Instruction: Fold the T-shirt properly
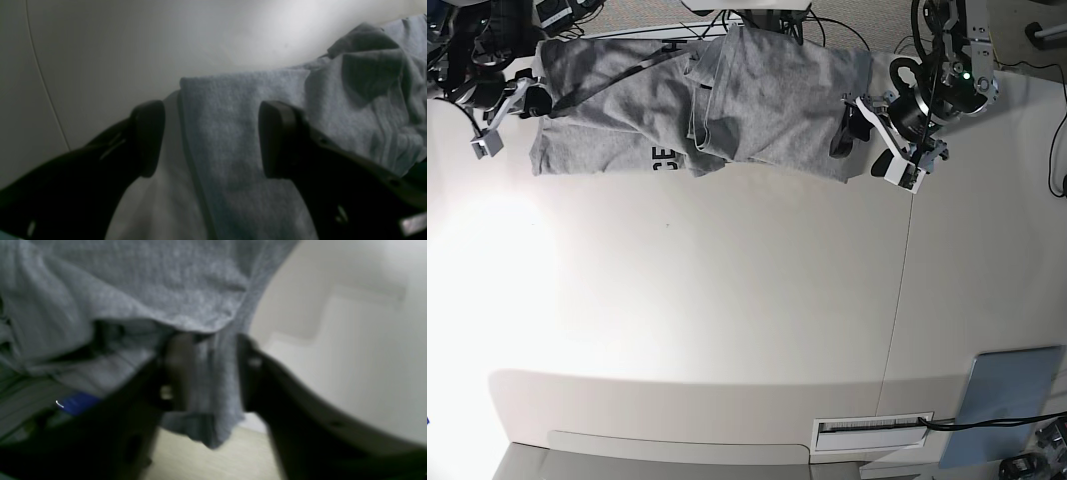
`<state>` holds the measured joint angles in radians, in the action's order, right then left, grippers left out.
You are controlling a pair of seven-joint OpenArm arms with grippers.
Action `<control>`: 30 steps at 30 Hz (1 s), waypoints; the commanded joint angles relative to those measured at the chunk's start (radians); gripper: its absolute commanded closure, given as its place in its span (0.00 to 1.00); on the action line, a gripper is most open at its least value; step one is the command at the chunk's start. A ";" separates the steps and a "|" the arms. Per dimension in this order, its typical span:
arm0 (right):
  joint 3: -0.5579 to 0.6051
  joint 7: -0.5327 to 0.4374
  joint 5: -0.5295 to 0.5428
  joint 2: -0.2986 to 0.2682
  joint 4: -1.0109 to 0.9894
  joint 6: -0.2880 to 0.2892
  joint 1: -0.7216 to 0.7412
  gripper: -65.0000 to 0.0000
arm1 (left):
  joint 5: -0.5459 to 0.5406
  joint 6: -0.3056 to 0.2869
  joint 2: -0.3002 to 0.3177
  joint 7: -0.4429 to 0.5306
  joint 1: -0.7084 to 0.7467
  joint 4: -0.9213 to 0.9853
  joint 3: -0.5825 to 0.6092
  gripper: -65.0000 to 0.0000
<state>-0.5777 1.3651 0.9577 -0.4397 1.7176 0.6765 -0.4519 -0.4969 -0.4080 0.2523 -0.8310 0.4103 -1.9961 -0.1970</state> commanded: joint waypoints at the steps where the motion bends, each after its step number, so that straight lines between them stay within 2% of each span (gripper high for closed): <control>1: -0.011 -0.008 0.014 -0.034 0.017 0.011 -0.009 0.48 | -0.012 -0.001 0.005 0.016 0.000 -0.015 -0.003 0.32; 3: -0.011 -0.015 0.018 -0.055 0.016 0.011 -0.019 0.37 | -0.012 -0.001 0.005 0.016 0.000 -0.015 -0.002 0.32; 5: -0.011 -0.016 0.018 -0.056 0.014 -0.006 -0.016 0.37 | -0.012 -0.001 0.005 0.016 0.000 -0.015 -0.003 0.32; 7: -0.011 -0.024 0.023 -0.056 -0.002 -0.077 -0.011 0.37 | -0.012 -0.001 0.002 0.016 0.000 -0.015 -0.002 0.32; 9: -0.011 -0.026 0.037 -0.056 -0.037 -0.086 0.001 0.37 | -0.012 -0.001 -0.004 0.016 0.001 -0.015 -0.002 0.32; 12: -0.011 -0.017 0.115 -0.057 -0.118 -0.062 0.028 0.37 | -0.011 0.000 -0.006 0.015 0.006 -0.015 -0.002 0.32; 14: -0.011 0.031 0.192 -0.056 -0.184 -0.038 0.060 0.37 | -0.012 -0.001 -0.006 0.016 0.008 -0.015 -0.002 0.33; 20: -0.009 0.031 0.367 -0.056 -0.358 0.006 0.135 0.37 | -0.012 -0.001 -0.006 0.016 0.008 -0.015 -0.002 0.33; 24: 0.031 0.031 0.422 -0.056 -0.397 0.016 0.144 0.37 | -0.012 -0.001 -0.006 0.017 0.008 -0.015 -0.002 0.33; 30: 0.159 0.031 0.461 -0.056 -0.397 0.016 0.145 0.37 | -0.012 -0.001 -0.006 0.016 0.008 -0.015 -0.002 0.33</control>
<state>-0.4137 1.3876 1.4170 -0.4789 1.3098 0.6914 -0.3073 -0.4969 -0.4080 0.2417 -0.8307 0.4206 -1.9961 -0.1970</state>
